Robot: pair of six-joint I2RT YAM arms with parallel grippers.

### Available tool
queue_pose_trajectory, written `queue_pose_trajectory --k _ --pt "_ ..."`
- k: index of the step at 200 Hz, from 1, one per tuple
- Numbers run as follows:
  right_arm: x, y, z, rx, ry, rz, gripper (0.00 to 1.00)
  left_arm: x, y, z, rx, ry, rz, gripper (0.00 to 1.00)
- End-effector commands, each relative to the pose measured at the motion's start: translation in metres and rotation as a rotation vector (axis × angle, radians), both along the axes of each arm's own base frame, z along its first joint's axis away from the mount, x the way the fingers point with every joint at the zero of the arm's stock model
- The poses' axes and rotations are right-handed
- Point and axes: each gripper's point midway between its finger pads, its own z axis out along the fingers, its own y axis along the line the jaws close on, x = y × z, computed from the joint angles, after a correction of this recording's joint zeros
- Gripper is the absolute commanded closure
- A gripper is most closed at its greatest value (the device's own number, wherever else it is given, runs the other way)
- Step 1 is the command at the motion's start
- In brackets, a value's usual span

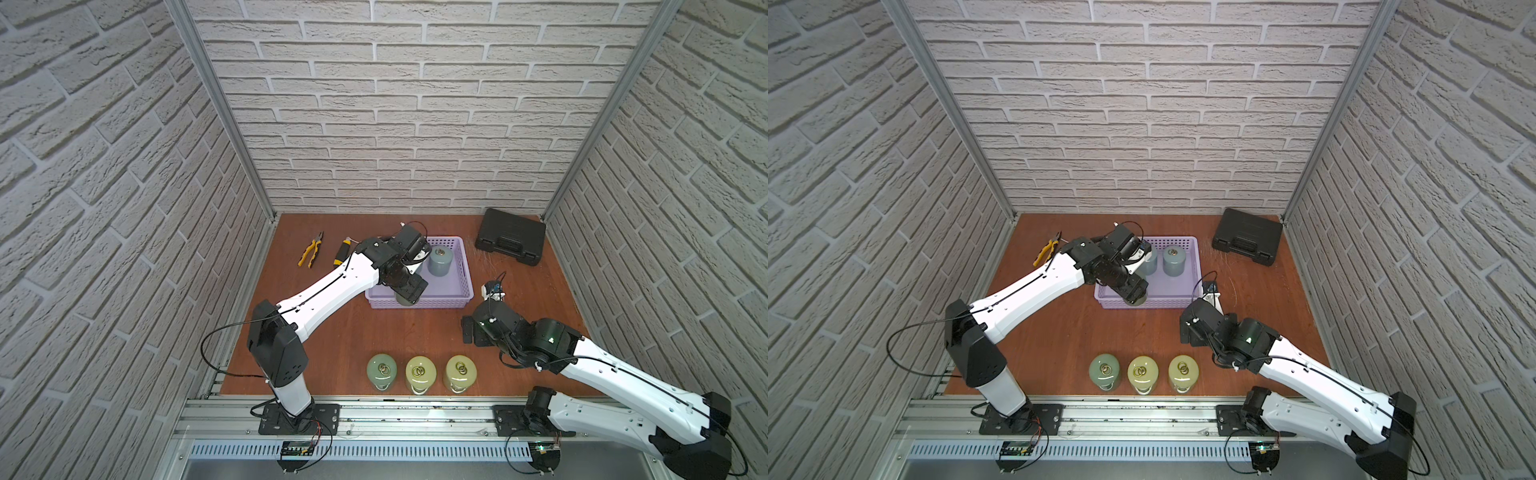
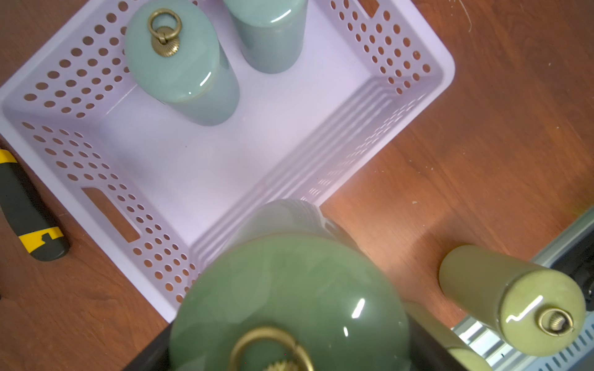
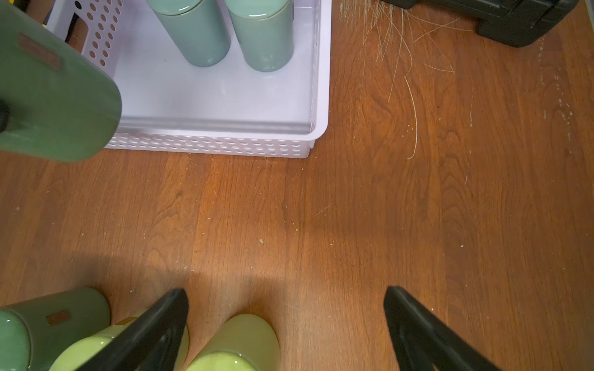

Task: Take the tea canister out of the basket
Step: Pick up the tea canister from the basket, then place the tea canister at the center of the board.

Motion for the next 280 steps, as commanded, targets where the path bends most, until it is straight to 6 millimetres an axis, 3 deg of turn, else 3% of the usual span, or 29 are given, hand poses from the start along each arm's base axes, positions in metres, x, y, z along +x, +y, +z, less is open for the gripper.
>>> queue_pose_trajectory --k 1,167,280 --pt "0.000 -0.010 -0.001 -0.004 -0.016 -0.046 0.00 -0.001 -0.013 0.030 -0.092 -0.088 0.002 0.44" --pt "-0.010 -0.033 0.003 0.010 -0.053 -0.115 0.00 -0.051 -0.050 -0.025 -0.035 -0.037 -0.098 0.44" --pt "-0.011 -0.035 0.001 0.005 -0.054 -0.122 0.00 -0.069 -0.057 -0.071 0.000 0.012 -0.138 0.44"
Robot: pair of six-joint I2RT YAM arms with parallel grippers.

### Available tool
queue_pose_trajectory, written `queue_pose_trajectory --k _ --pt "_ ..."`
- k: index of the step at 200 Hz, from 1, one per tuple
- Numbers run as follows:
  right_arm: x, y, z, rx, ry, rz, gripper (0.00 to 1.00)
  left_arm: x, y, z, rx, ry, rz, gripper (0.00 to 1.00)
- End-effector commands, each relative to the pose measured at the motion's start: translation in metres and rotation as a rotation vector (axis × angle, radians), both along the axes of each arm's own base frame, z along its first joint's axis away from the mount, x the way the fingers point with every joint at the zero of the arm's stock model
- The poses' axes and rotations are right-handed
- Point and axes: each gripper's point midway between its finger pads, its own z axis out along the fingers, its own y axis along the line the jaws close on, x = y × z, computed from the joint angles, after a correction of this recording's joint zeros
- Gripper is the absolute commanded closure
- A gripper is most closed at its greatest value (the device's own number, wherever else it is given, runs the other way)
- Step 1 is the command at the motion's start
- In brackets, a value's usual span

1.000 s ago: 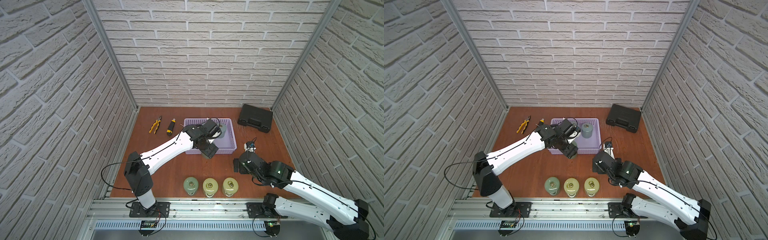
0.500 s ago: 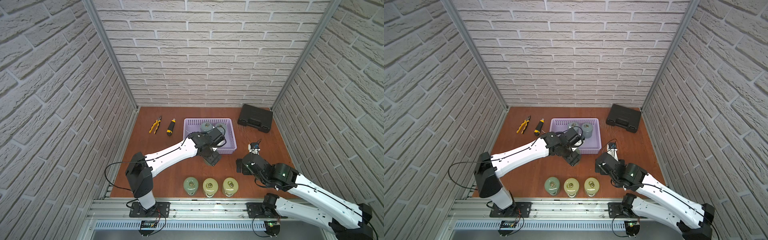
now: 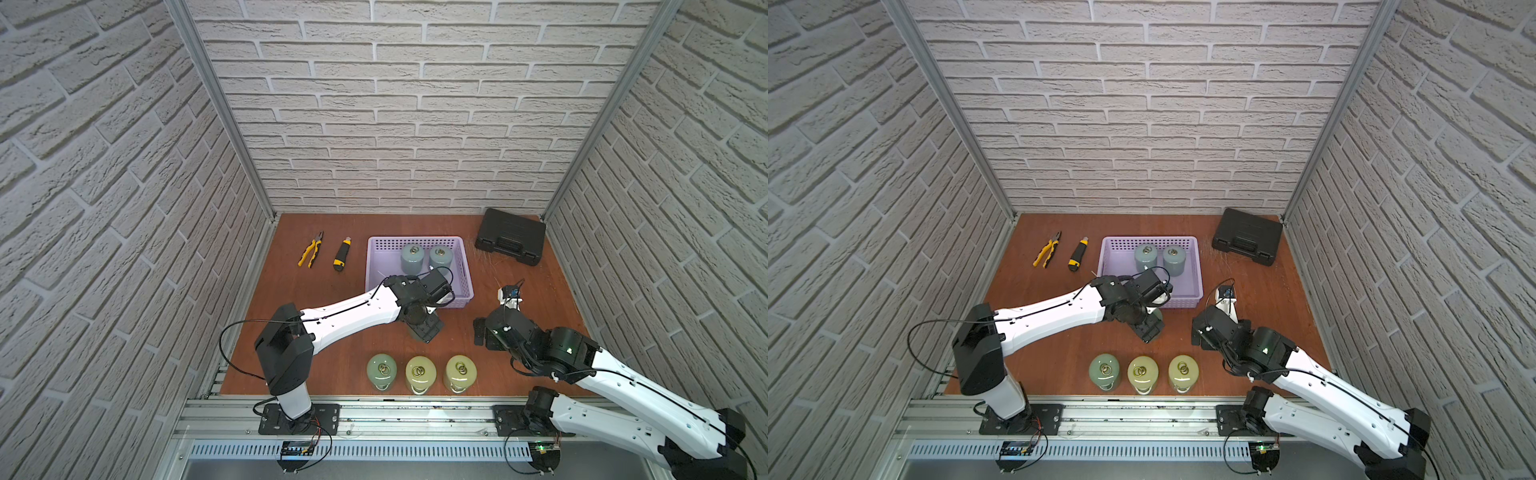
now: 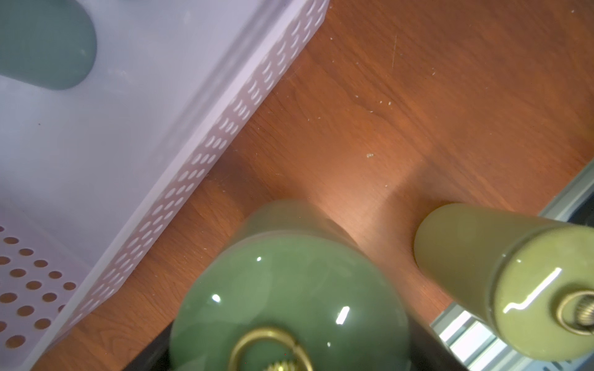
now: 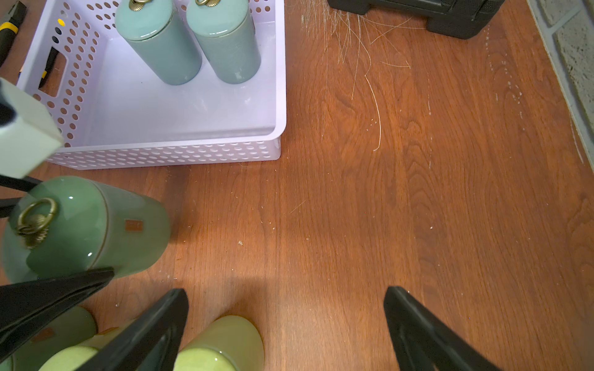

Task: Take the tea canister out of the basket
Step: Place the tea canister at the center of the board.

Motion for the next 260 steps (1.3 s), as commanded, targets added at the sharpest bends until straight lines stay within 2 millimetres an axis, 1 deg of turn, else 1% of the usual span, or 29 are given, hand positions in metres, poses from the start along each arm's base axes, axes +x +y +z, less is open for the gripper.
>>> queue_pose_trajectory --k 1,86,260 --pt "0.001 -0.007 -0.003 -0.009 -0.011 -0.034 0.00 0.003 -0.016 0.003 -0.064 -0.031 -0.004 0.44" --pt "0.000 -0.008 -0.004 -0.009 -0.007 -0.035 0.00 -0.005 -0.017 -0.018 -0.057 0.007 -0.013 0.44" --pt "-0.001 -0.009 -0.004 -0.014 -0.003 -0.037 0.00 -0.013 -0.017 -0.043 -0.041 0.060 -0.010 0.44"
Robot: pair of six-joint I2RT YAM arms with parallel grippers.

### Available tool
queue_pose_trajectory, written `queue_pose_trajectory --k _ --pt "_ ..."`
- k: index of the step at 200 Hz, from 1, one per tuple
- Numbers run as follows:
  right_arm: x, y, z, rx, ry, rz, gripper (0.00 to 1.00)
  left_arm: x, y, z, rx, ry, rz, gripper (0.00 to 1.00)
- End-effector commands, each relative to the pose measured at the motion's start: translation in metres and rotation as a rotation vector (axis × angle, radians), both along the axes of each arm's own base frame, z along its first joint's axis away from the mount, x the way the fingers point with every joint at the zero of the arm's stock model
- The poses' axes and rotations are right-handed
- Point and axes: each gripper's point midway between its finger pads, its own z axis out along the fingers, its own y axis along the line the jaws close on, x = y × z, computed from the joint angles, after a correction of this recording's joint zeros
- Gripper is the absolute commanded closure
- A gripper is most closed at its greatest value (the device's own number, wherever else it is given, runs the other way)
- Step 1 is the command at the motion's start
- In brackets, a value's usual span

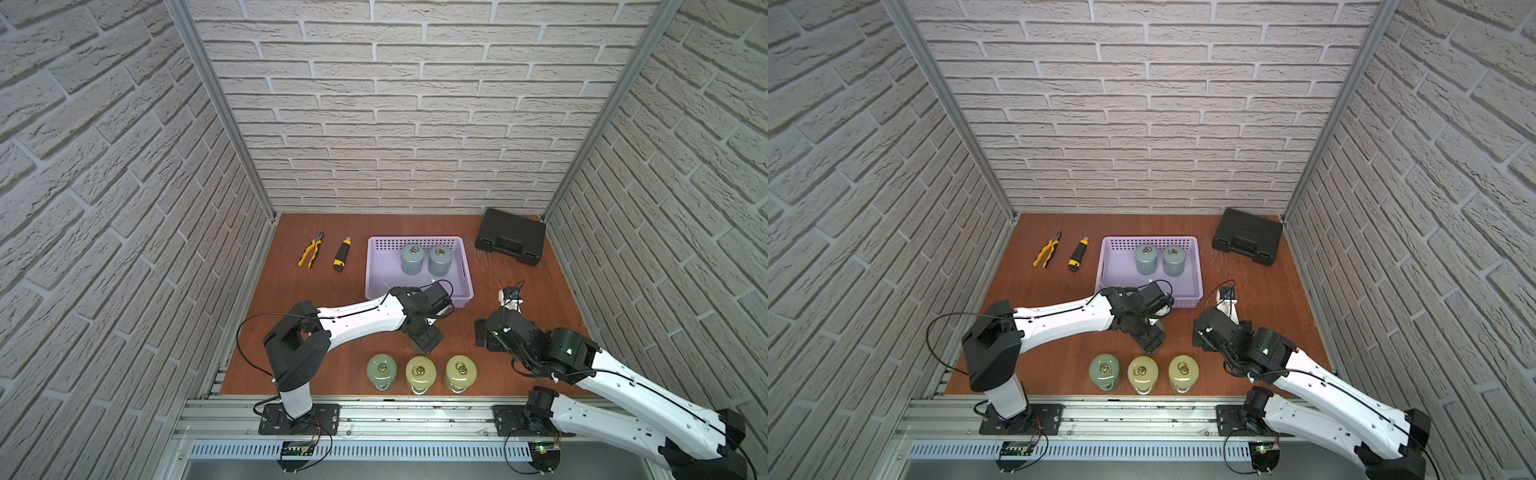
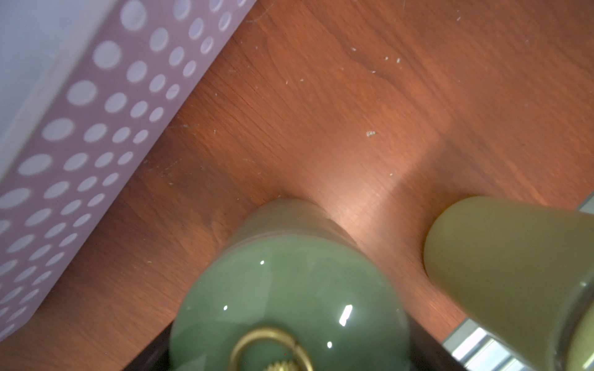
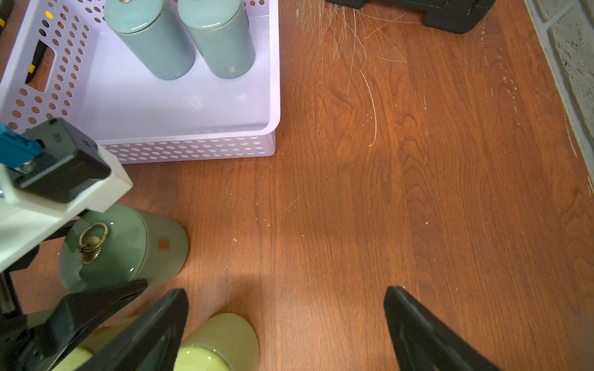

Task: Take the tea canister out of the basket
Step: Place the tea canister at the center of the board.

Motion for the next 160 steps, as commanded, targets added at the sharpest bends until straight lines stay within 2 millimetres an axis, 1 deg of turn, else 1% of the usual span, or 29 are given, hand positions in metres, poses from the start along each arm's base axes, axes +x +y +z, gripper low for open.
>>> queue_pose_trajectory --k 1,24,40,49,64,82,130,160 --pt "0.001 -0.006 0.000 -0.004 -0.014 -0.030 0.00 0.001 -0.012 0.002 -0.046 -0.008 -0.003 0.44" --pt "0.002 -0.006 0.000 -0.001 -0.017 -0.031 0.00 0.000 -0.011 0.000 -0.042 -0.004 -0.001 0.42" --pt "0.002 -0.006 0.000 -0.002 -0.017 -0.032 0.00 0.000 -0.010 -0.001 -0.039 -0.004 0.000 0.37" --pt "0.001 -0.006 0.000 -0.003 -0.016 -0.031 0.00 -0.001 -0.010 -0.001 -0.040 -0.004 0.000 0.31" --pt "0.002 -0.006 0.001 -0.004 -0.019 -0.032 0.00 0.000 -0.010 0.001 -0.042 -0.006 0.003 0.17" --pt "0.002 -0.006 0.001 -0.008 -0.019 -0.030 0.00 -0.001 -0.009 0.002 -0.042 -0.009 0.006 0.02" --pt "0.003 -0.006 0.002 -0.023 -0.022 -0.019 0.00 -0.001 -0.007 0.006 -0.040 -0.010 0.018 0.02" --pt "0.006 -0.002 0.006 -0.052 -0.020 0.025 0.00 0.003 -0.007 0.021 -0.054 -0.033 0.037 0.02"
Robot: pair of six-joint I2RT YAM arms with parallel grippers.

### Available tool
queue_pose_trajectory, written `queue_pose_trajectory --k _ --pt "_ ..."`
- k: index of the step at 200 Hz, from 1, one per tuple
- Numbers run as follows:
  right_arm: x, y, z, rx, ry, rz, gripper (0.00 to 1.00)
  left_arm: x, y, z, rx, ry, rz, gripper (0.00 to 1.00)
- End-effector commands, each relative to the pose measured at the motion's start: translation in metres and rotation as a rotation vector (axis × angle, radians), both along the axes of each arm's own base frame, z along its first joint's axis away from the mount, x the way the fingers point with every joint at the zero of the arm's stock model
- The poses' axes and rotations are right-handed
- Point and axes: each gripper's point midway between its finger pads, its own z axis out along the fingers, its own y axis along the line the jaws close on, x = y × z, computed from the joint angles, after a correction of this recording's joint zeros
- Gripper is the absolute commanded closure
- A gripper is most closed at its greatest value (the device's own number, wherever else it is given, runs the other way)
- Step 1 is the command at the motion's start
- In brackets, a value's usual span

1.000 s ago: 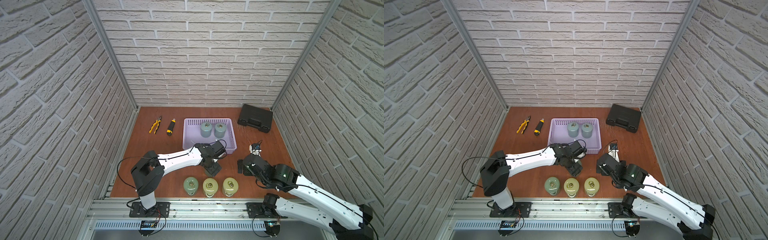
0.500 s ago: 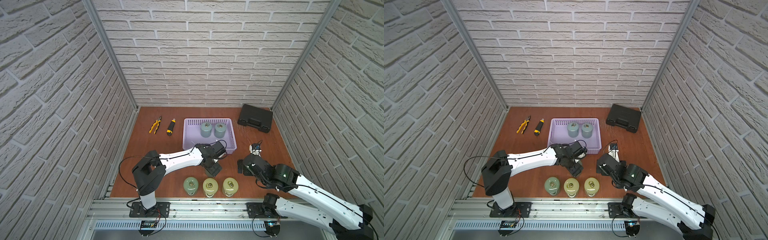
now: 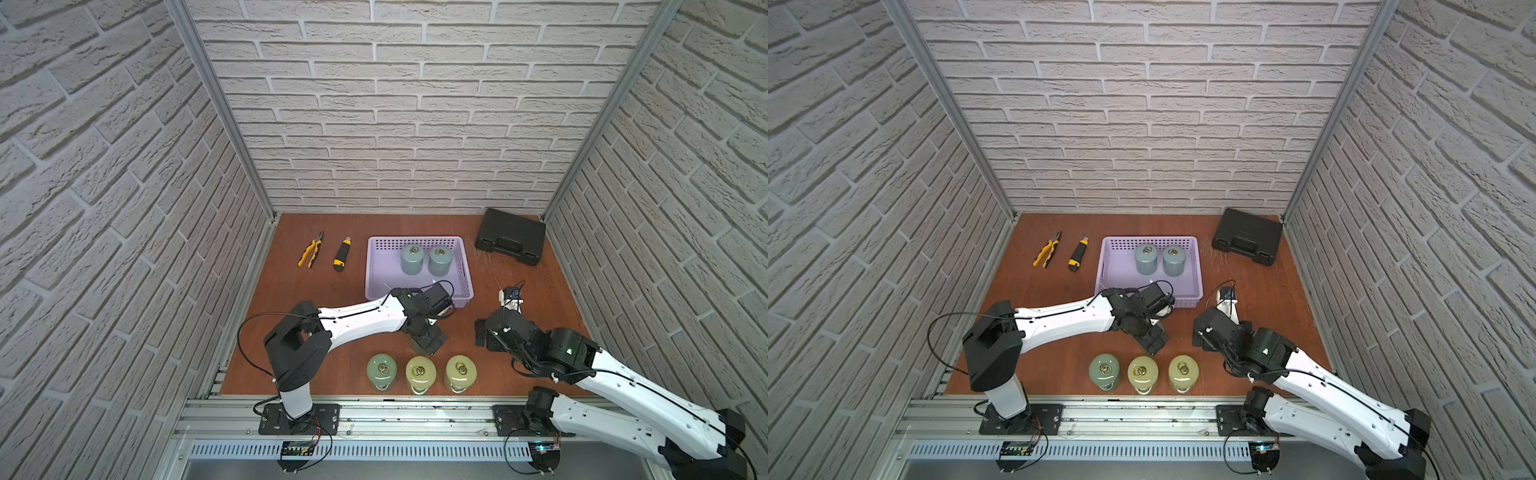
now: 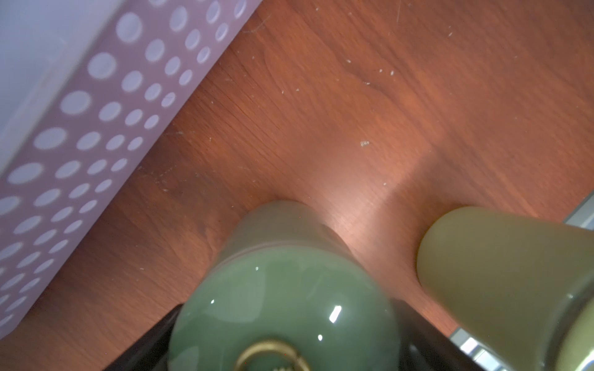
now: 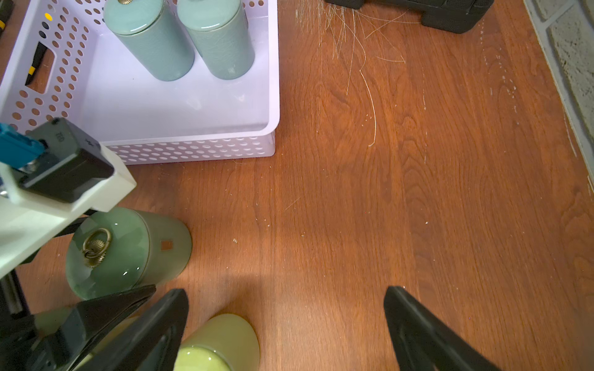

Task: Take the tea canister out of the basket
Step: Place the tea canister at the center of the board, then pick up the tea canister from the basket.

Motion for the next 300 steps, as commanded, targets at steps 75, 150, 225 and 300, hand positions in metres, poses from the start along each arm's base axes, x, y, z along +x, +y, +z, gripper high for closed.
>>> queue_pose_trajectory --k 75,150,225,300 --pt "0.032 0.028 0.015 -0.057 0.021 0.151 0.00 0.020 0.004 0.065 -0.083 -0.109 0.092 0.02" --pt "0.091 0.052 0.016 0.064 0.094 0.233 0.00 0.043 0.047 0.091 -0.102 -0.176 0.271 0.02" --pt "0.157 0.066 0.014 0.050 0.181 0.340 0.01 0.060 0.091 0.103 -0.157 -0.219 0.451 0.02" --pt "0.211 0.067 -0.004 -0.027 0.218 0.409 0.00 0.063 0.109 0.107 -0.199 -0.232 0.504 0.02"
